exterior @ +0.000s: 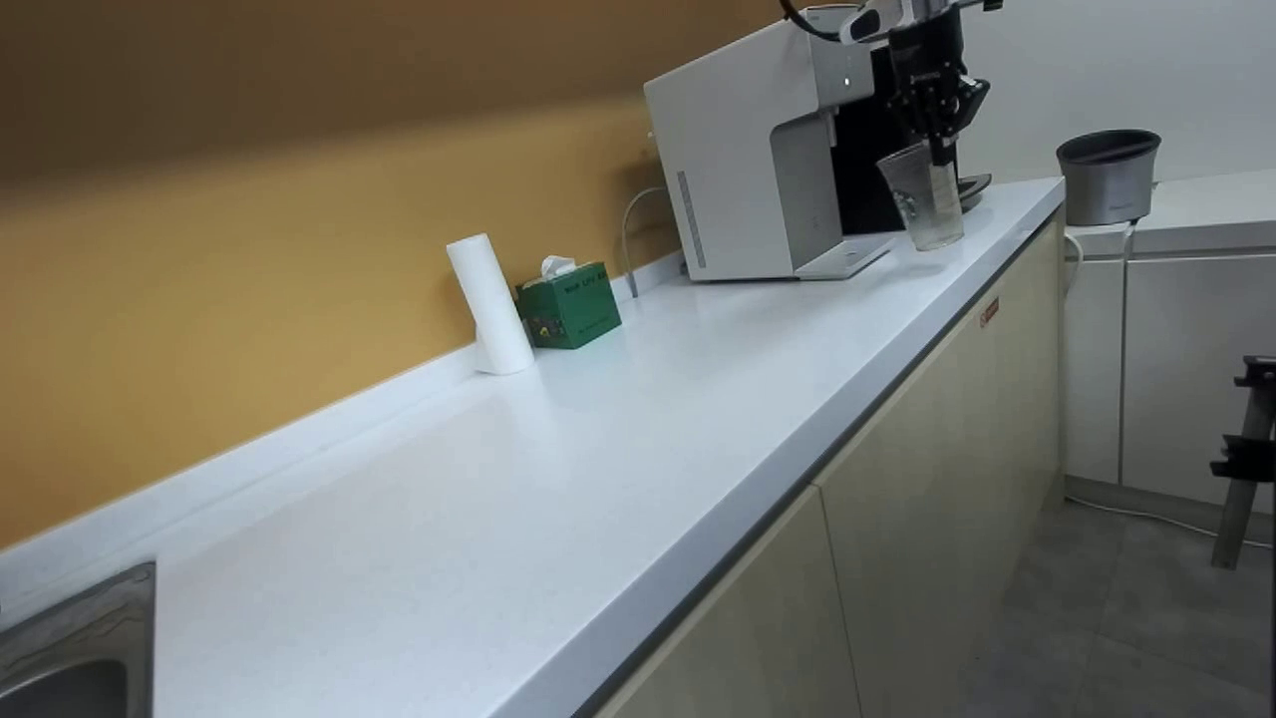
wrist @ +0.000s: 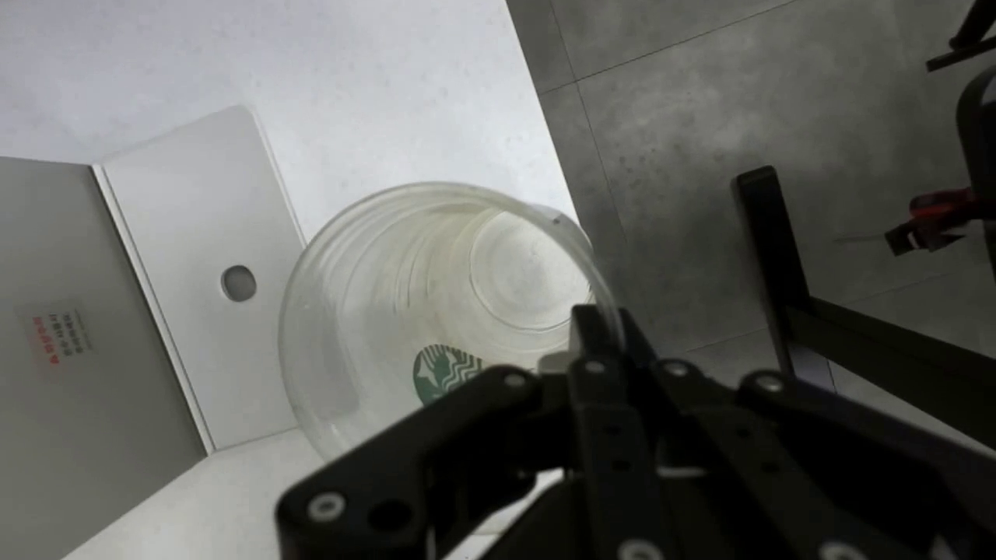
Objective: Remove the plastic cup from the drip tray and put it on the counter
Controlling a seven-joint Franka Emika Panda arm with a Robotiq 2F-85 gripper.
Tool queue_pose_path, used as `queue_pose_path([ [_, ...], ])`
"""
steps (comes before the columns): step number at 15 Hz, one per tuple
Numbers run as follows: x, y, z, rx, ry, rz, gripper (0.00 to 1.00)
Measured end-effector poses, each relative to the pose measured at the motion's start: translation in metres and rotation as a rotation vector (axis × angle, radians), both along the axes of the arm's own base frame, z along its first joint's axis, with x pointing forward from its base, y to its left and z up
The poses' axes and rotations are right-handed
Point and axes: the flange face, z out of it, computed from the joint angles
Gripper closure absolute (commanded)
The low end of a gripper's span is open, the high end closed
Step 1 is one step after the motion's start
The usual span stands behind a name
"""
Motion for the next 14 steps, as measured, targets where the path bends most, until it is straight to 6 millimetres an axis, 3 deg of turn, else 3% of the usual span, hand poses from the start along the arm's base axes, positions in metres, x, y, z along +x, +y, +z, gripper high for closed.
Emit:
queue_pose_path([
  [11,-0.002,0.038,-0.041,0.051,-0.153,0.020,0.99],
  [12,-0.001,0.040,-0.043,0.048,-0.174,0.025,0.71],
  [14,-0.001,0.044,-0.047,0.046,-0.193,0.031,0.63],
])
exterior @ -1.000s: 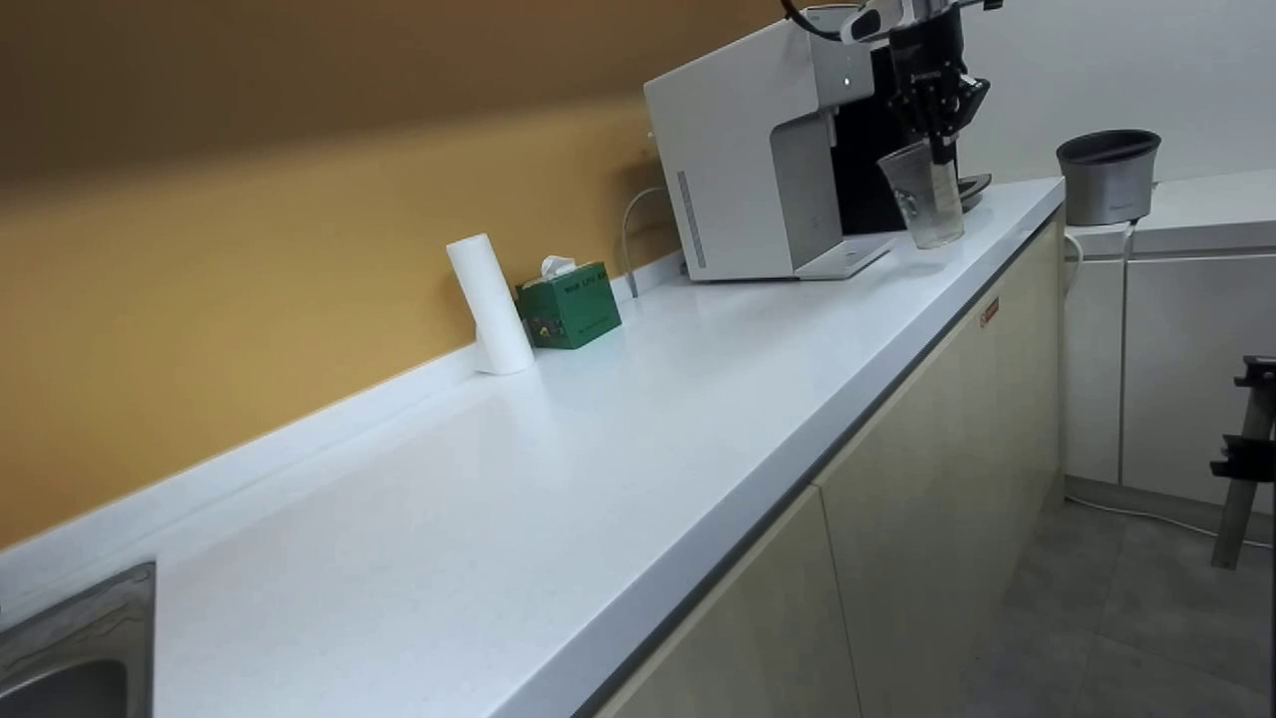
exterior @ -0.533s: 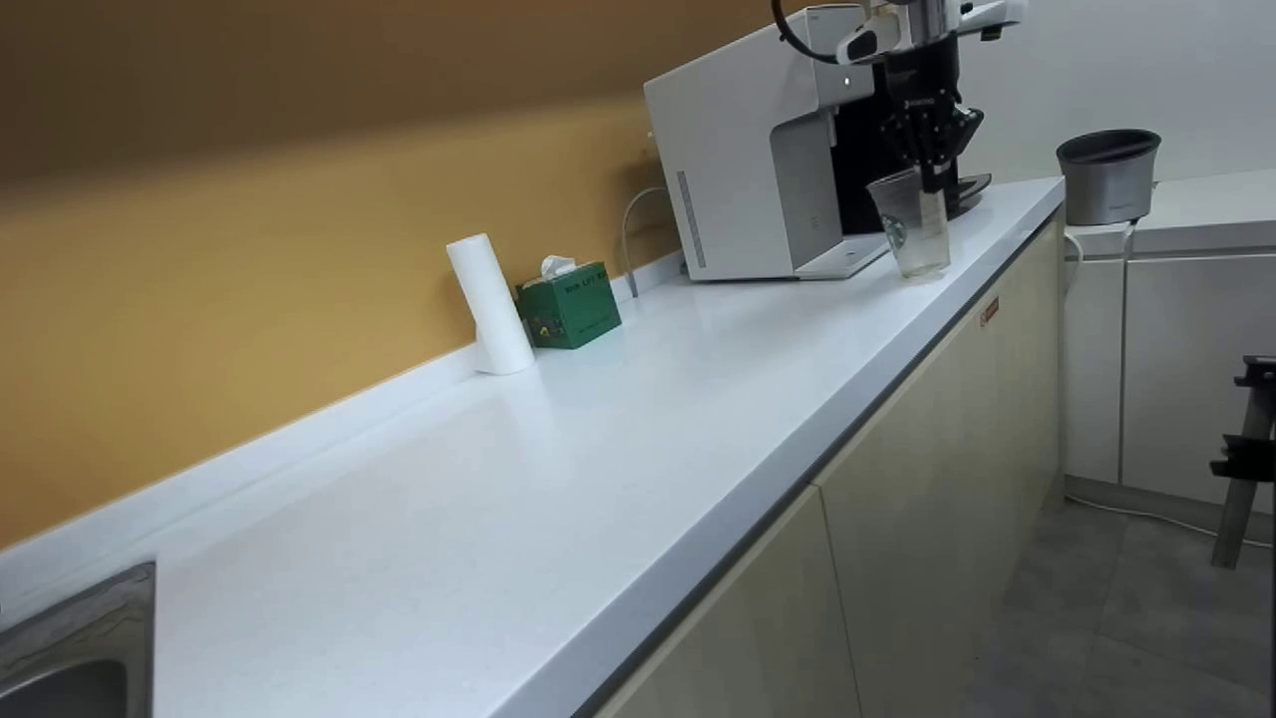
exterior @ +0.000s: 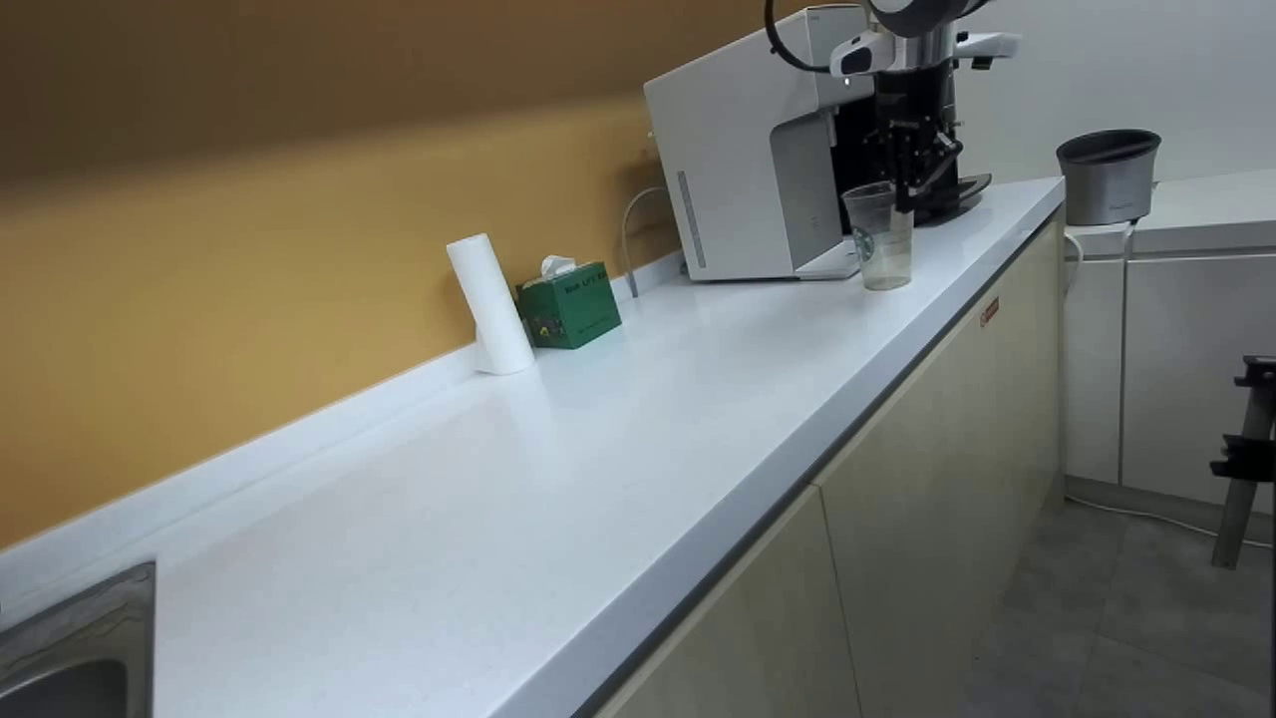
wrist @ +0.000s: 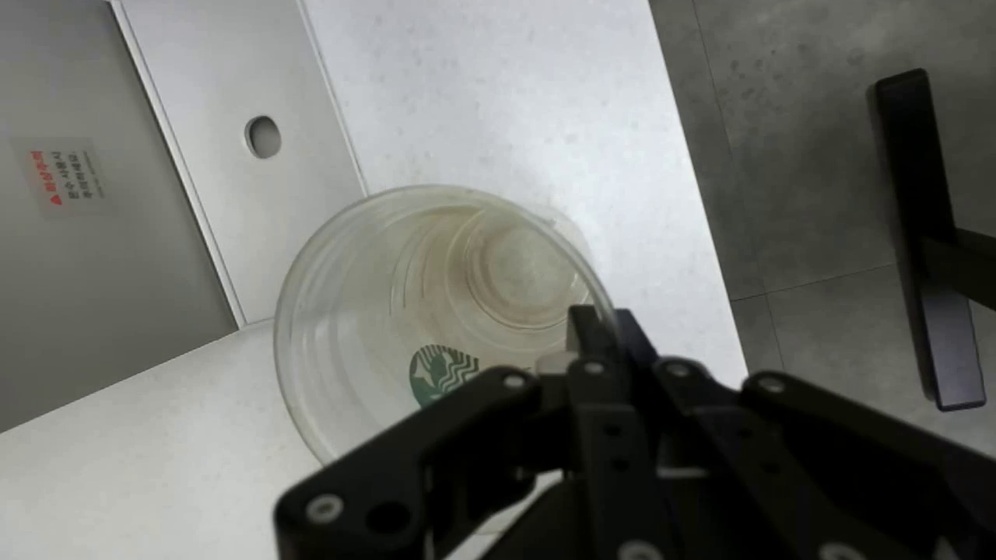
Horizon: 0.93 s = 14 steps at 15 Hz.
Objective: Remove the plastic cup from the drip tray and put it on the counter
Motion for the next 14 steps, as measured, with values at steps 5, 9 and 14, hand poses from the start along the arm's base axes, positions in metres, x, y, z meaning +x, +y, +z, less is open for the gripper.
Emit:
queue_pose_path([
  [5,-0.002,0.003,-0.003,0.009,0.009,0.001,0.29],
  [9,-0.007,0.005,0.009,0.032,0.022,-0.015,0.02],
  [14,-0.016,0.009,0.044,0.050,0.023,-0.020,0.00],
])
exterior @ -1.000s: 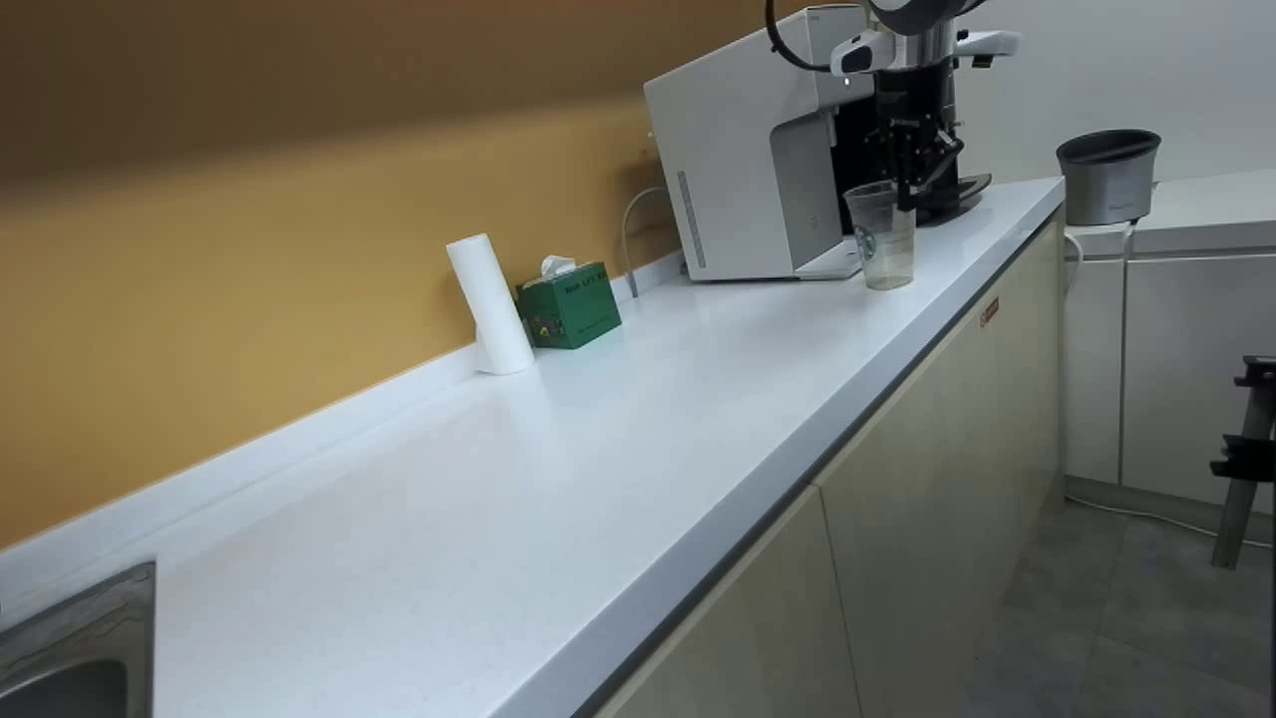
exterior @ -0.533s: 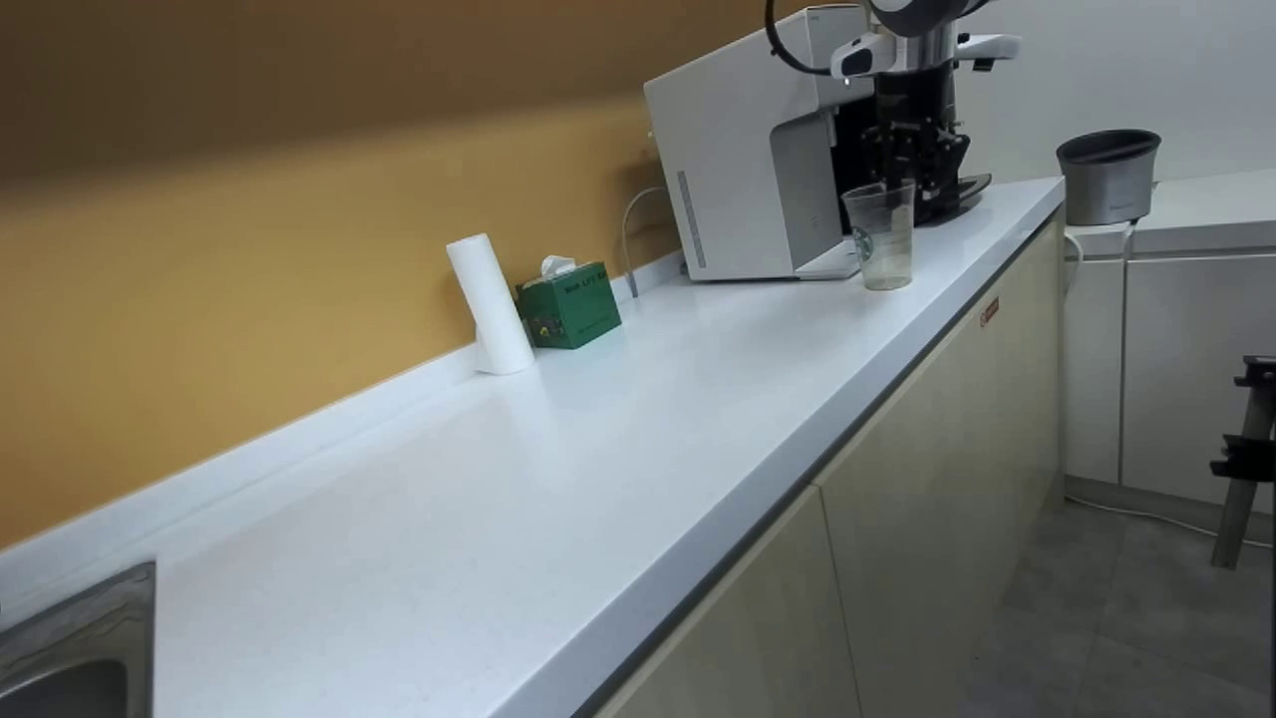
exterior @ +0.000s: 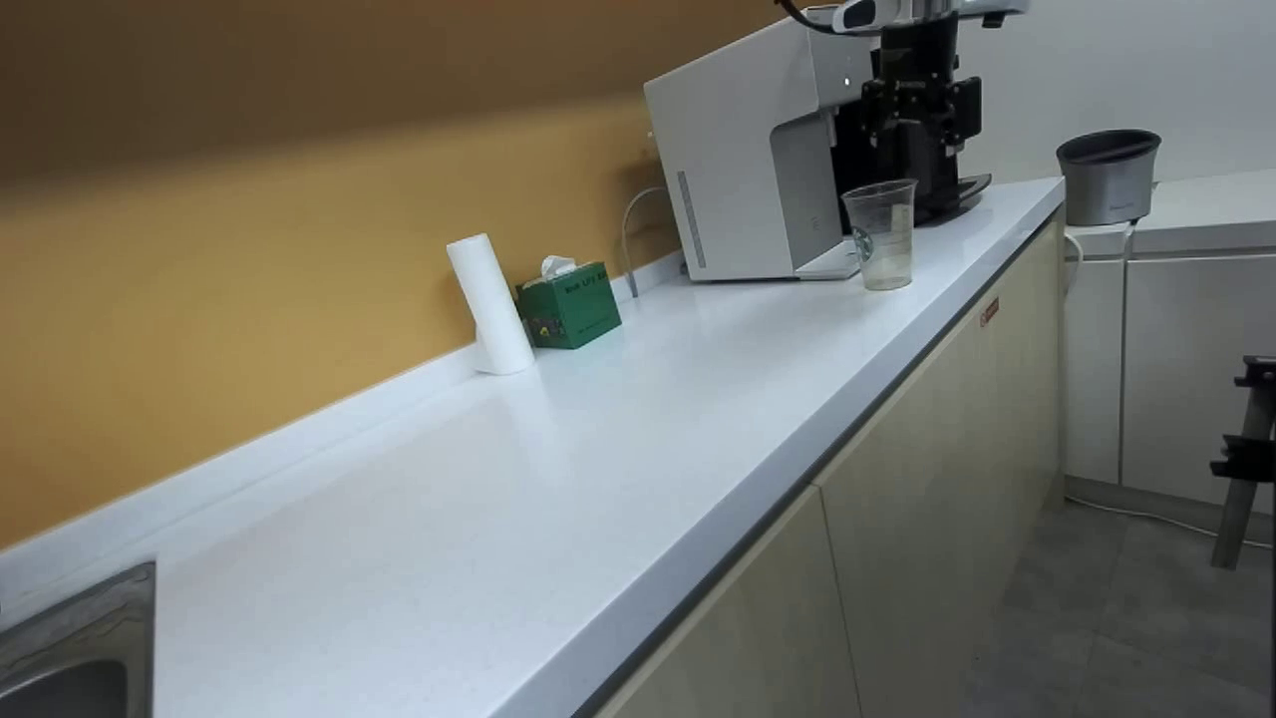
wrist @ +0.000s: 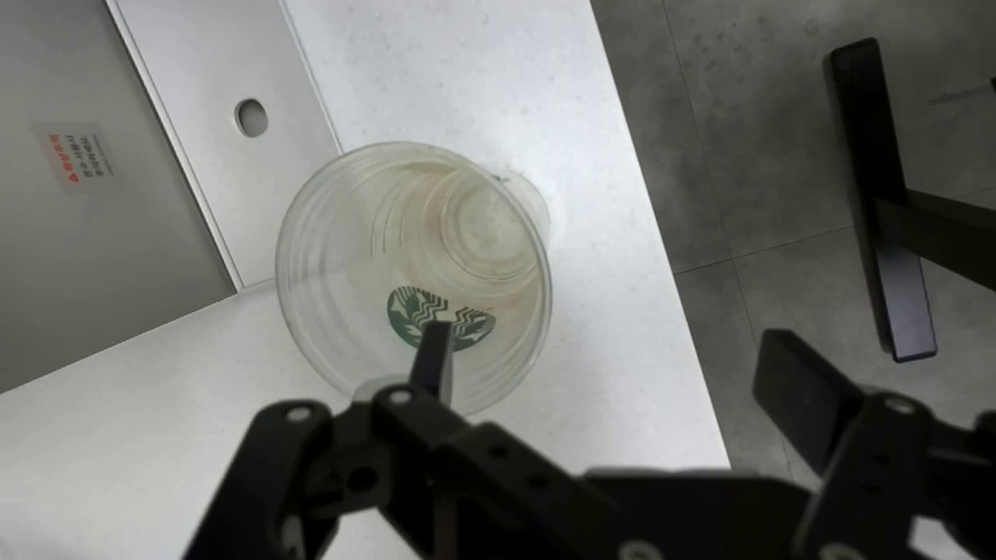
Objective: Remove the plastic cup from the drip tray and put it on the counter
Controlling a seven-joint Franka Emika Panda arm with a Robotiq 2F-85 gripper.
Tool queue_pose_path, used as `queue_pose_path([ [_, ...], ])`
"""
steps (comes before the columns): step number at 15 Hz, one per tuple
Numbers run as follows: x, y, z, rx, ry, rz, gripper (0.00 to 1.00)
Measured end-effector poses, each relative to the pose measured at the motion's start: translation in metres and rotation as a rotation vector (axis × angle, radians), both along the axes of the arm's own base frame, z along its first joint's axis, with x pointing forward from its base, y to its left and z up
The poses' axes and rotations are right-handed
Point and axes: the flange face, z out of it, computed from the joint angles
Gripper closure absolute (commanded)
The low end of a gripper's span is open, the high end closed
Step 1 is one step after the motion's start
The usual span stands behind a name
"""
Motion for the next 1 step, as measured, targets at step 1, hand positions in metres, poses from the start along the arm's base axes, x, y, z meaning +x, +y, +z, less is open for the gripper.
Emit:
queue_pose_path([
  [1,-0.0021,0.0013,0.0064,0.004,0.003,0.000,0.00],
])
